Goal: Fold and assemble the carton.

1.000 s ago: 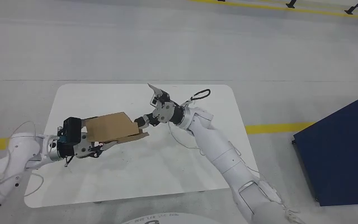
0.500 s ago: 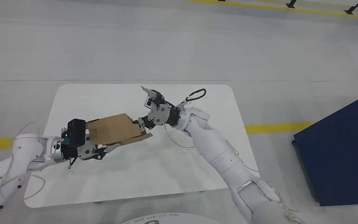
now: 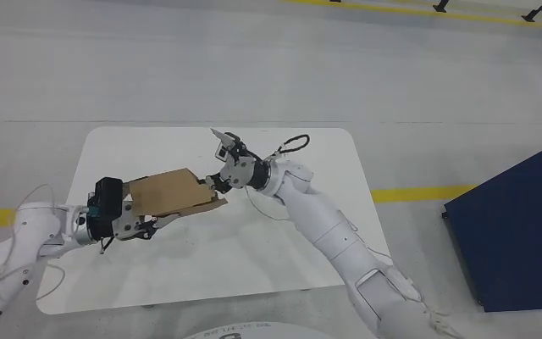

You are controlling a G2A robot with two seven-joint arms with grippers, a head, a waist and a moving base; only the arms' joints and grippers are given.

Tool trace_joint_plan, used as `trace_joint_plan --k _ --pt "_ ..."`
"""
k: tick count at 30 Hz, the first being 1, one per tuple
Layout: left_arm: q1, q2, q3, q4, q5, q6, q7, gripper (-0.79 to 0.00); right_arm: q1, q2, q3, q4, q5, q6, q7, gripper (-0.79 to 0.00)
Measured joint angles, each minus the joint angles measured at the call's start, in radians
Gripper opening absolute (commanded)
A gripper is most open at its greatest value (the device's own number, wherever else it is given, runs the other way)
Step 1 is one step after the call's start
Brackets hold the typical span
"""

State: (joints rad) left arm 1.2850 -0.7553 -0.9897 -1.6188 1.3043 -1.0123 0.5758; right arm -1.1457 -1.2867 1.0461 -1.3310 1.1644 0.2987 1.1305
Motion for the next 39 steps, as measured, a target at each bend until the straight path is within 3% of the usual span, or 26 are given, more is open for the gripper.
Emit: trace_joint_plan --k 7,11,18,30,39 --pt "0.001 0.006 -0.002 0.011 0.008 0.0 0.033 -0.785 -0.151 0.043 0.178 -0.156 0.009 -0.031 0.059 0.0" --pt "0.0 0.011 0.001 0.012 0.014 0.0 0.054 -0.785 -0.208 0.055 0.218 -0.222 -0.011 -0.024 0.052 0.0" --pt "-0.008 0.022 0.006 0.054 -0.026 0.0 0.093 -0.785 -0.222 0.061 0.211 -0.222 -0.042 0.02 0.037 0.0" --pt "0.008 0.018 0.001 0.04 -0.104 0.0 0.086 -0.785 -0.23 0.063 0.2 -0.239 -0.067 0.031 0.001 0.0" --pt "0.014 0.052 0.054 -0.021 -0.173 0.0 0.226 -0.785 -0.225 0.056 0.189 -0.159 0.031 0.01 0.026 0.0"
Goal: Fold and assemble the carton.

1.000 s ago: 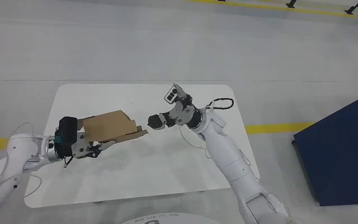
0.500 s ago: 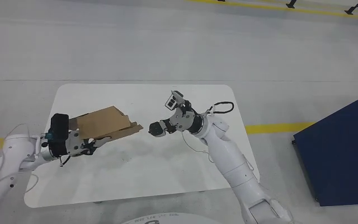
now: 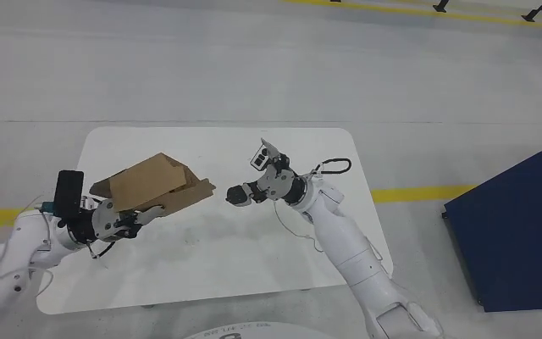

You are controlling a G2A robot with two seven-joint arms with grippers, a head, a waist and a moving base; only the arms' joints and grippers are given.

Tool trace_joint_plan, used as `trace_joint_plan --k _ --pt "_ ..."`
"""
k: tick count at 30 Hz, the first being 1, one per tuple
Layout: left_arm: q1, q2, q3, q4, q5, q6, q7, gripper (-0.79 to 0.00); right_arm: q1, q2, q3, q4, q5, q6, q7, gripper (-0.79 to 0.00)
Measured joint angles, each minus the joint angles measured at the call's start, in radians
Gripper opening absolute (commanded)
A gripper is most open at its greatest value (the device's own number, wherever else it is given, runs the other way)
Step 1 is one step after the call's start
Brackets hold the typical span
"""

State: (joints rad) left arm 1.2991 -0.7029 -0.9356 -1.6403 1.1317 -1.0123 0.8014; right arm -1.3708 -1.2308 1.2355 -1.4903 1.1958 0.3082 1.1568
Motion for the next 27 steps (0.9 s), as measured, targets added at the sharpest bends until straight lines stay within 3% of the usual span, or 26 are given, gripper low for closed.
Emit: trace_joint_plan --k 10,23,27 --pt "-0.07 0.046 0.106 -0.025 0.032 0.0 0.006 -0.785 0.057 -0.025 -0.076 0.07 0.106 -0.007 0.013 0.0" --pt "-0.117 0.072 0.155 -0.022 0.005 0.0 0.006 -0.785 0.11 -0.035 -0.132 0.109 0.071 0.038 0.028 0.0" --pt "-0.121 0.076 0.161 -0.021 0.002 0.0 0.006 -0.785 0.091 -0.038 -0.113 0.113 0.141 0.016 0.034 0.0"
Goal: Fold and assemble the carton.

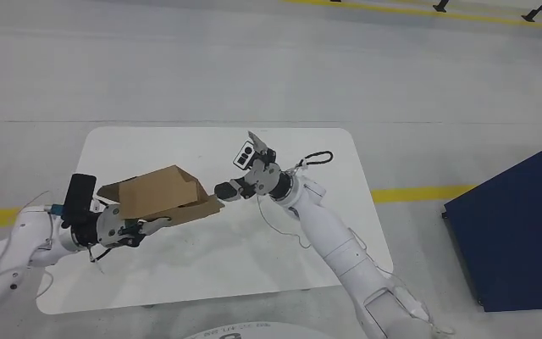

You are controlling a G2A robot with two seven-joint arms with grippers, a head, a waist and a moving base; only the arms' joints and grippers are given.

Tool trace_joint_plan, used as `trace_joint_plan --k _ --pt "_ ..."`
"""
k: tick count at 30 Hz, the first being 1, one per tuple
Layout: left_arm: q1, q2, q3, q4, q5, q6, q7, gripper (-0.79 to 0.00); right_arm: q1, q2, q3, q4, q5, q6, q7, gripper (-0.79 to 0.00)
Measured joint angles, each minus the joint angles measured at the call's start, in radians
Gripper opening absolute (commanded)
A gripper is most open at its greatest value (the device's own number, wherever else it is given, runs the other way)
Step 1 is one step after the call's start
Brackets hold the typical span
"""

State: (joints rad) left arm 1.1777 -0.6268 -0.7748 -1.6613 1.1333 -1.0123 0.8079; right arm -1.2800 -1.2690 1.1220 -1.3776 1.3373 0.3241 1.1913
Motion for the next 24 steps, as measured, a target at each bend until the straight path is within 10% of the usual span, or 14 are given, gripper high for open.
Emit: trace_joint_plan --k 24 --pt "-0.038 -0.002 0.044 0.002 0.03 0.0 0.0 -0.785 0.079 -0.032 -0.098 0.066 0.022 0.053 -0.024 0.0"
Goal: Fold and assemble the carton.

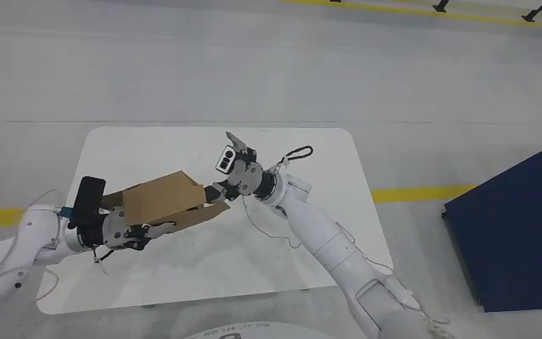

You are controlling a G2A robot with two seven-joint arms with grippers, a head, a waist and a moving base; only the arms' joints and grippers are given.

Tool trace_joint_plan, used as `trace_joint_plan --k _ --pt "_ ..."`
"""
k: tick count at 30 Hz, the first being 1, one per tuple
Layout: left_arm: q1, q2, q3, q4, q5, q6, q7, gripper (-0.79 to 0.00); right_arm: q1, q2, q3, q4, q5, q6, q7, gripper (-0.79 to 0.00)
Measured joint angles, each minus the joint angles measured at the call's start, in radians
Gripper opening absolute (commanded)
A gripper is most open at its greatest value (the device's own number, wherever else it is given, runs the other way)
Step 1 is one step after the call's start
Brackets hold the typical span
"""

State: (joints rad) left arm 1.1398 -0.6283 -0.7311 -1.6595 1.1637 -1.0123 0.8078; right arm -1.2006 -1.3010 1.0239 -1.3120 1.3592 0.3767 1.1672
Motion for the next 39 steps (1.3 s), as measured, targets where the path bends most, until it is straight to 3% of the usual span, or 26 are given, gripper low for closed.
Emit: trace_joint_plan --k 12,18,27,31,34,39 --pt "0.026 0.007 -0.03 0.007 0.011 0.0 0.0 -0.785 -0.106 0.036 0.178 -0.092 0.036 -0.037 0.064 0.0" --pt "0.041 0.013 -0.044 0.006 -0.015 0.0 0.0 -0.785 -0.151 0.056 0.252 -0.149 -0.05 -0.048 0.047 0.0" --pt "0.055 0.017 -0.057 0.014 -0.037 0.0 0.0 -0.785 -0.149 0.057 0.246 -0.153 -0.062 -0.052 0.033 0.0" --pt "0.056 0.017 -0.057 0.014 -0.037 0.001 0.0 -0.785 -0.111 0.069 0.185 -0.167 -0.312 -0.036 -0.07 0.0" --pt "0.063 0.012 -0.056 0.007 -0.058 0.013 -0.053 -0.785 -0.088 0.069 0.132 -0.175 -0.453 -0.029 -0.038 0.0" --pt "0.062 0.004 -0.05 -0.006 -0.083 -0.001 -0.15 -0.785 -0.065 0.066 0.086 -0.182 -0.494 -0.063 -0.009 0.0"
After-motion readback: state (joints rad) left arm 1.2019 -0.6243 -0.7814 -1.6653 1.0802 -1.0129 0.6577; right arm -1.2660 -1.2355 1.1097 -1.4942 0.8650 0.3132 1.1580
